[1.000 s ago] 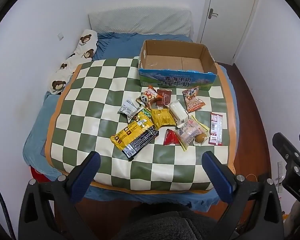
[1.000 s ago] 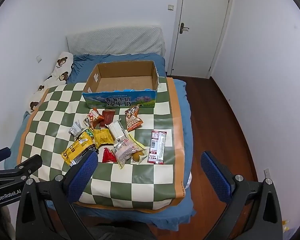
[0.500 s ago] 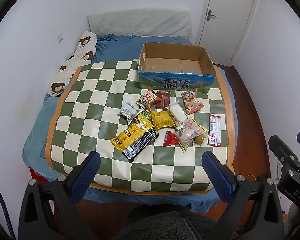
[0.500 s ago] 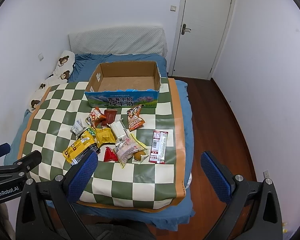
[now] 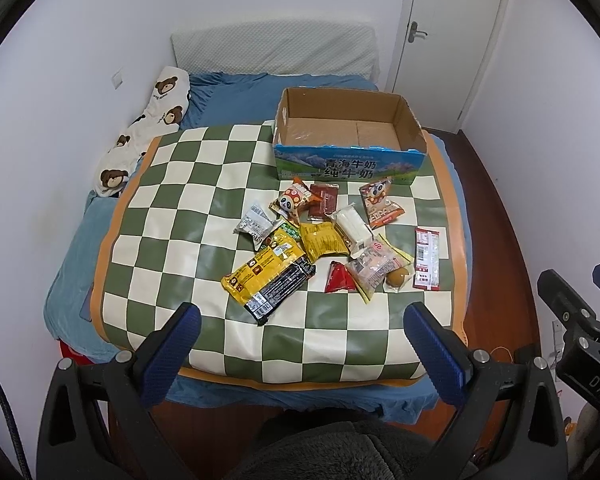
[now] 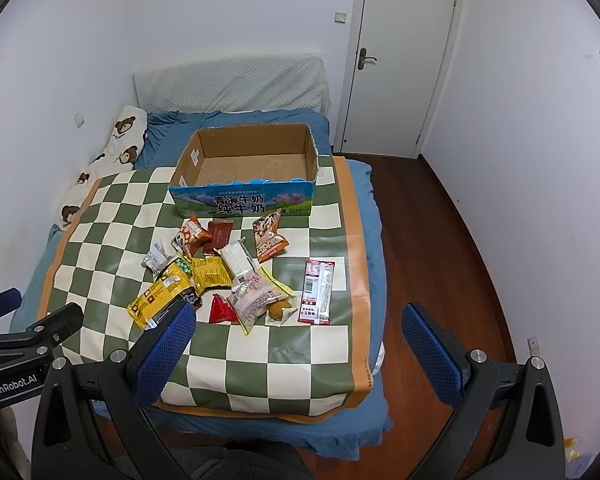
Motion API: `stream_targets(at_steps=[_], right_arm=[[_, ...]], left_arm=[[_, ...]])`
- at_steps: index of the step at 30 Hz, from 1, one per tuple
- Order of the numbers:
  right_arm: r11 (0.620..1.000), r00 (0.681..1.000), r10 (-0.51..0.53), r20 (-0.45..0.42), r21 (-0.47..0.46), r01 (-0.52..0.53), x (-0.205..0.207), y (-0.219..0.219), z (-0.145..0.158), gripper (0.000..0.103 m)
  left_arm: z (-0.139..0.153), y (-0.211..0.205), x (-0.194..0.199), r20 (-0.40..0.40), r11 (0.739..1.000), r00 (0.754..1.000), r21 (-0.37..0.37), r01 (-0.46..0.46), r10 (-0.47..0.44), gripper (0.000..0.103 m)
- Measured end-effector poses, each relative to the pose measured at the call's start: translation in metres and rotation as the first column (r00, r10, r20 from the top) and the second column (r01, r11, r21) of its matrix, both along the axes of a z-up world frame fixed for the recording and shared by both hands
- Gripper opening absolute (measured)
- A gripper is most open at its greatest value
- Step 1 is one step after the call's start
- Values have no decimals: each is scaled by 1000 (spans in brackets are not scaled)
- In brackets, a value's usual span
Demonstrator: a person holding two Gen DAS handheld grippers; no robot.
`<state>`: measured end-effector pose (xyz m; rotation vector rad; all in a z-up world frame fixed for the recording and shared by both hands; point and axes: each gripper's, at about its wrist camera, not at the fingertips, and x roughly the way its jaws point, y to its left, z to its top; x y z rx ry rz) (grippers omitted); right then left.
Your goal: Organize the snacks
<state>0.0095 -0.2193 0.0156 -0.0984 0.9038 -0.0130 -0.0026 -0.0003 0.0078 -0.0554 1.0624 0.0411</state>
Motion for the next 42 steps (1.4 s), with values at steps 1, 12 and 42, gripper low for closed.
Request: stream_targets(at_steps=[1,12,42], right_arm=[[1000,1000,1,0,2,-1,0,0,0,103],[1000,1000,1,5,2,-1,-5,0,3,103],[1000,1000,5,4,8,-5,-11,6,5,103]], left_arm=[[0,0,0,-1,1000,1000,1,0,0,103],[7,-1,3,6,1000,1000,0,0,0,103],[22,0,-1,16,1000,1000,0,5,-5,103]])
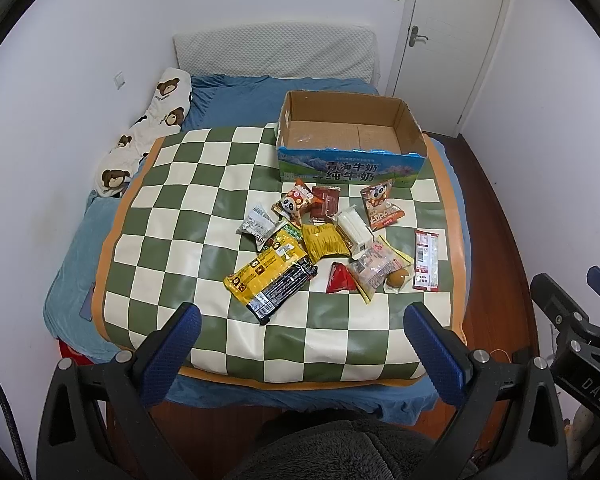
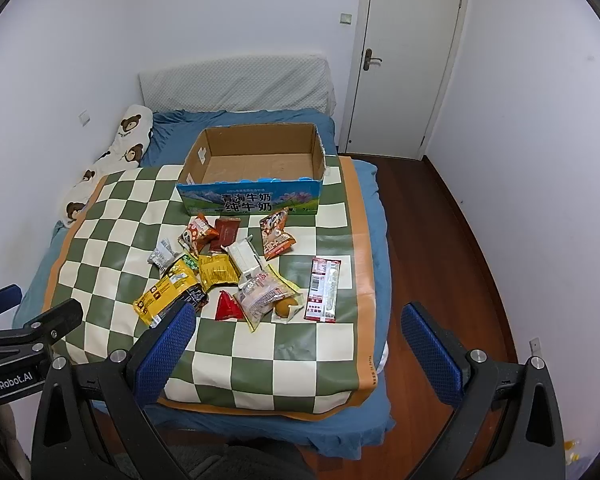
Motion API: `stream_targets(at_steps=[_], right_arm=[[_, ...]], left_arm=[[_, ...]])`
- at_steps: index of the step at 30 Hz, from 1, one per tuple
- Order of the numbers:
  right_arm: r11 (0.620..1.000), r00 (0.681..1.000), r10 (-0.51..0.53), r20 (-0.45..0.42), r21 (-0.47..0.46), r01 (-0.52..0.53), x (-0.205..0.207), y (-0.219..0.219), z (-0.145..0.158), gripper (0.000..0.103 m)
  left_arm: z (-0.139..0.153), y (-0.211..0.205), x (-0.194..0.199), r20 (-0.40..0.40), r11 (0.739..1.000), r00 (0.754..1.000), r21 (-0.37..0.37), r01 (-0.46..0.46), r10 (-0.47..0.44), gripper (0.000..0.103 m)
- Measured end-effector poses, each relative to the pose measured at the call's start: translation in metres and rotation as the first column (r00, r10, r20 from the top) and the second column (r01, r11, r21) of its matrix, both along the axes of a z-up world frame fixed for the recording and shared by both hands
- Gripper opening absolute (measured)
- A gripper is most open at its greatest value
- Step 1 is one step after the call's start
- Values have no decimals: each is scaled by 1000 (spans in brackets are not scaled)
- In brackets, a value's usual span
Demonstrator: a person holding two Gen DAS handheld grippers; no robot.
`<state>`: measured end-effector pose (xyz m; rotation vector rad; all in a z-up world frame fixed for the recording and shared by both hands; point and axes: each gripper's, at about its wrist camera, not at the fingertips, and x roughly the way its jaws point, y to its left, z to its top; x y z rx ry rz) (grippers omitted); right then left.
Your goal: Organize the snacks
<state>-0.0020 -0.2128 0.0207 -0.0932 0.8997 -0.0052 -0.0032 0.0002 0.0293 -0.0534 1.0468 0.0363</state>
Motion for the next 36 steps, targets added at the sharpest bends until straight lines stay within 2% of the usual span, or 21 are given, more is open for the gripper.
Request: stream_targets(at_steps=[9,13,15,18,20,23,25,31,33,34,36], right_arm=[[1000,1000,-1,-11,10,1,5,2,-3,103],[1000,999,-2,-39,30,3,20,-1,-17,103],[999,997,8,-73,50,-4,37,-4,-36,103],[996,987,9,-161,88,6,69,-9,-79,103],[993,974,17,-227,117,10,92,-12,-112,103],[986,944,21,-330,163,35,126,-16,-169,103],[979,914,27,-404,194,57,148,-17,-208,103],[948,842,18,-540,276,157,193,-15,-289,103],[932,817,-4,-577,295,212,201,-13,-305,103],[925,808,-14,-589,299,234,204,-13,-311,103],[911,793,-47,-608,299,284,213,-9,-323,103]], left_arm=[[4,1,1,-1,1000,1000,-2,-3,3,103],[3,4,10,4,1000,1000,22,-16,16,103],[-3,6,21,5,999,1000,40,-20,20,103],[-30,12,50,-27,991,999,133,-17,21,103],[-57,15,67,-56,981,998,192,5,6,103],[-112,21,96,-148,962,987,256,96,-59,103],[-144,20,111,-216,941,972,300,156,-92,103],[-225,2,147,-366,886,902,306,348,-228,103],[-247,-4,157,-409,867,869,284,410,-277,103],[-262,-7,165,-440,852,841,259,455,-315,103],[-285,-12,177,-477,821,800,243,517,-364,103]])
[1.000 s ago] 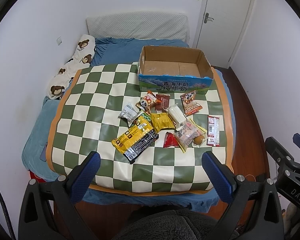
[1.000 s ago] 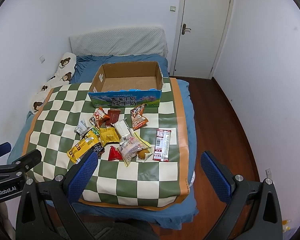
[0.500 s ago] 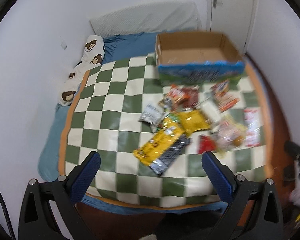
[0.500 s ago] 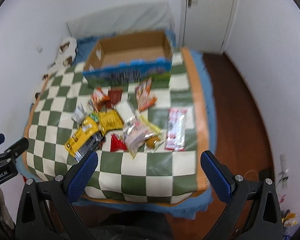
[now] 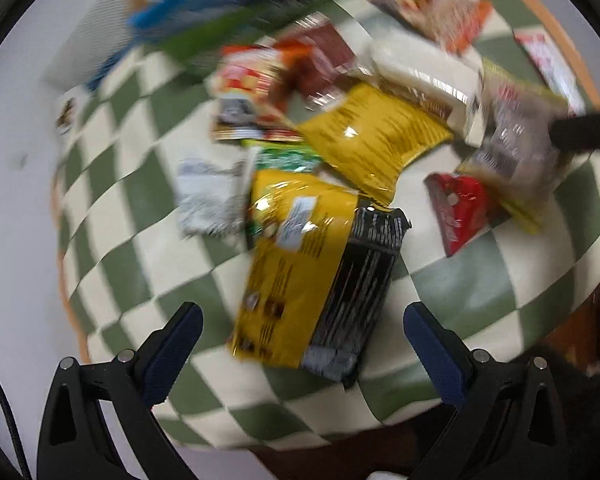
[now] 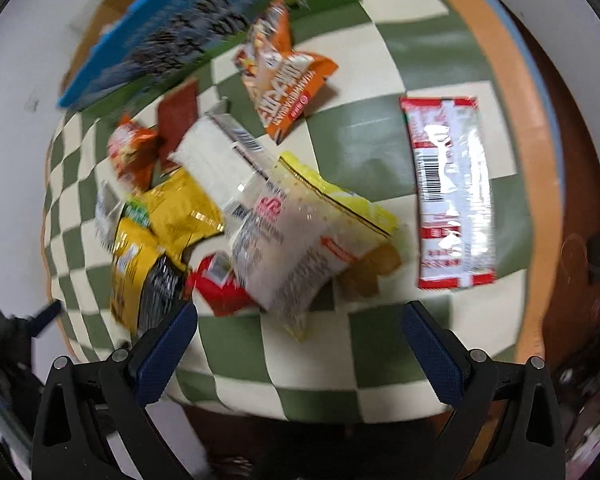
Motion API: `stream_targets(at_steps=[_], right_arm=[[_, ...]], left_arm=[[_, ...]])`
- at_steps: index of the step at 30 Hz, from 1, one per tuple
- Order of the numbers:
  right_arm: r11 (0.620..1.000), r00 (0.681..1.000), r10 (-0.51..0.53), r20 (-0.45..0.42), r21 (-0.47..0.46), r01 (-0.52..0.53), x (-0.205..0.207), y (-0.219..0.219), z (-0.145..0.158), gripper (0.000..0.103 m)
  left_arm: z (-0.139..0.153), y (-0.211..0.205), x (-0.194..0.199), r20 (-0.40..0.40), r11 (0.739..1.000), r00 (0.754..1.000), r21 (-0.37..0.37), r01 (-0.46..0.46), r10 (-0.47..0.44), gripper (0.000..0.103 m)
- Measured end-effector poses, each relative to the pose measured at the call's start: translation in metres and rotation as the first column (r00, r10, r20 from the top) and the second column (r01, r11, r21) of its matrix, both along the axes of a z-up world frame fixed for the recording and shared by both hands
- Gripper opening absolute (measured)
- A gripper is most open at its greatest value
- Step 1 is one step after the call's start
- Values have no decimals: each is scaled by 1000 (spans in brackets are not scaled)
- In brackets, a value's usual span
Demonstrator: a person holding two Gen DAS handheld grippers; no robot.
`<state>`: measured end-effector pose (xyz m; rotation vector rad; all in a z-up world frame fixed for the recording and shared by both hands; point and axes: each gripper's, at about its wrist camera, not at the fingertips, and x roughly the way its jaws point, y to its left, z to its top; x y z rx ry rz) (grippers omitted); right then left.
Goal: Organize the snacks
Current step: 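Grasp the yellow-black bag with left tool while right tool grasps white-yellow bread bag, then carry both bags into the cardboard box and open both tools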
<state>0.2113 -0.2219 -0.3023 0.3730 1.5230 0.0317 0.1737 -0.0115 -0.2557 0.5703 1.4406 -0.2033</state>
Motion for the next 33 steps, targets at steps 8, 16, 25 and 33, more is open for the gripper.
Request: stream_targets(at_steps=[8,16,25,33], right_arm=[[984,985,-171,-39,-55,168,35,15,-32,101],[993,993,-88,-79,-90,80,48,38,-47,66],[896,916,375,-145,-195,-398,64,105,-49,66],[979,976,172,-136,-88,-185,48,72,-58,85]], left_arm=[[-60,-6,20,-127,983,975,-32,179,-181,96],[-61,65,54,-145,924,942,-195,-329,304,86],[-94,134,54,-349,684,754,-322,-655,557,87],[-132,112,63,-376,774,796,-254,-580,474,89]])
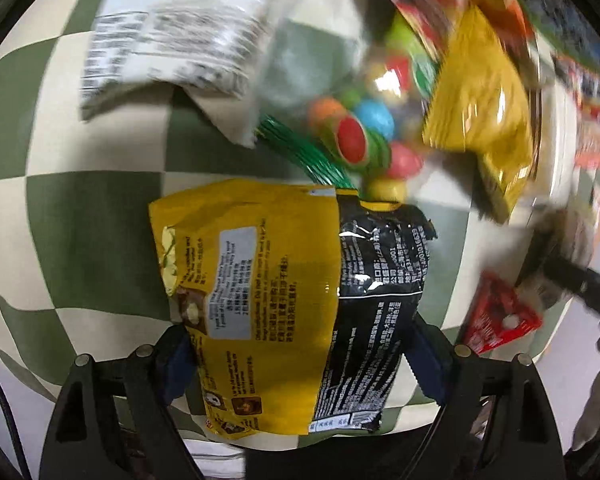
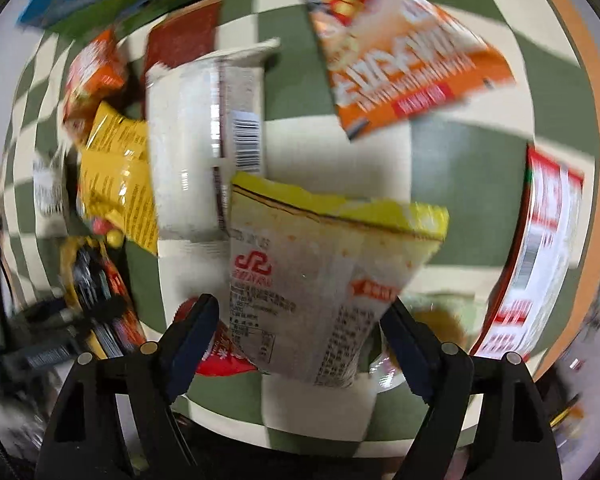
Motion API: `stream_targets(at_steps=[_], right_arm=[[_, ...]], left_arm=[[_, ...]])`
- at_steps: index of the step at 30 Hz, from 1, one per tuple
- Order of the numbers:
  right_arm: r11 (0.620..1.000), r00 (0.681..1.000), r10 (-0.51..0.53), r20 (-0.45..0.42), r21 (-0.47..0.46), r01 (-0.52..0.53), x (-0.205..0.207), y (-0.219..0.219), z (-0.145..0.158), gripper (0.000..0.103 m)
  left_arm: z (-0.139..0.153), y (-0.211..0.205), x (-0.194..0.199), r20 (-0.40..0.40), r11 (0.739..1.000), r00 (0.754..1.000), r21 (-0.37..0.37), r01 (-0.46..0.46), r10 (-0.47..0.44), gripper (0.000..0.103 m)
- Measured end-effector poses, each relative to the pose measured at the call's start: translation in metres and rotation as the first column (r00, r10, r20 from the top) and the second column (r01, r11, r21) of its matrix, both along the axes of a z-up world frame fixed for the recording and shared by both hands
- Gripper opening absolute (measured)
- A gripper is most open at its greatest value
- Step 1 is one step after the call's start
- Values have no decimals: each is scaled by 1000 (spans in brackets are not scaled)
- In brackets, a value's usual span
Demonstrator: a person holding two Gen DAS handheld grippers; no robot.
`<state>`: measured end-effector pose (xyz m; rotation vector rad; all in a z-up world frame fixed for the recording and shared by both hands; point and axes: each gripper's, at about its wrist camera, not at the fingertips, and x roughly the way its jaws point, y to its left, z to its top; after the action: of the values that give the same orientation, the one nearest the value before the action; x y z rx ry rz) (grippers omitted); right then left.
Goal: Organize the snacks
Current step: 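Carry both bags into the cardboard box and open both tools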
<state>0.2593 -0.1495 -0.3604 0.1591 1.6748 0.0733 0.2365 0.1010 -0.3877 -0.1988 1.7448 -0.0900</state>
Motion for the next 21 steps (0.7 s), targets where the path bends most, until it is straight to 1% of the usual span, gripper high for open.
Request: stream_targets(at_steps=[2,4,5,6,8,9,11,15,17,18,19,21], right_arm=[[999,999,-53,6,1,53,-3,-4,-6,85],[999,999,-37,34,-25,38,-3,3,-9,84],[999,999,-30,43,-35,32,-2,6,-11,76],[998,998,-25,52,-48,28,-1,8,-9,62],[999,997,-40,68,-26,42,-2,8,-4,57],[999,997,-42,72,-15,43,-3,7,-1,53],[999,996,-37,78,6,37,-8,-1,13,49],[998,995,-22,97,56,17,-20,-20,44,47],[997,992,-17,121,76,7,-21,-21,62,46],[996,991,-15,135,87,3,-21,-24,71,46],[994,988,-14,153,107,-3,-21,-27,84,46],[989,985,-15,172,146,-10,-19,-30,104,46]], left_arm=[[-8,-19,-1,-4,999,1000,27,25,-25,90],[-13,-29,2,12,999,1000,47,23,-23,89],[-13,-30,3,24,999,1000,52,7,-8,88],[-13,-34,0,42,998,999,57,-16,14,85],[-17,-44,-3,78,996,996,75,-50,44,84],[-14,-46,-1,101,994,993,88,-62,54,84],[-4,-55,5,138,992,988,98,-82,68,84],[20,-69,16,190,991,978,77,-106,89,84],[44,-81,23,220,992,971,59,-111,96,84],[61,-80,22,236,992,967,49,-112,98,84],[71,-86,26,251,993,963,35,-111,99,84],[94,-103,44,286,993,952,3,-115,109,84]])
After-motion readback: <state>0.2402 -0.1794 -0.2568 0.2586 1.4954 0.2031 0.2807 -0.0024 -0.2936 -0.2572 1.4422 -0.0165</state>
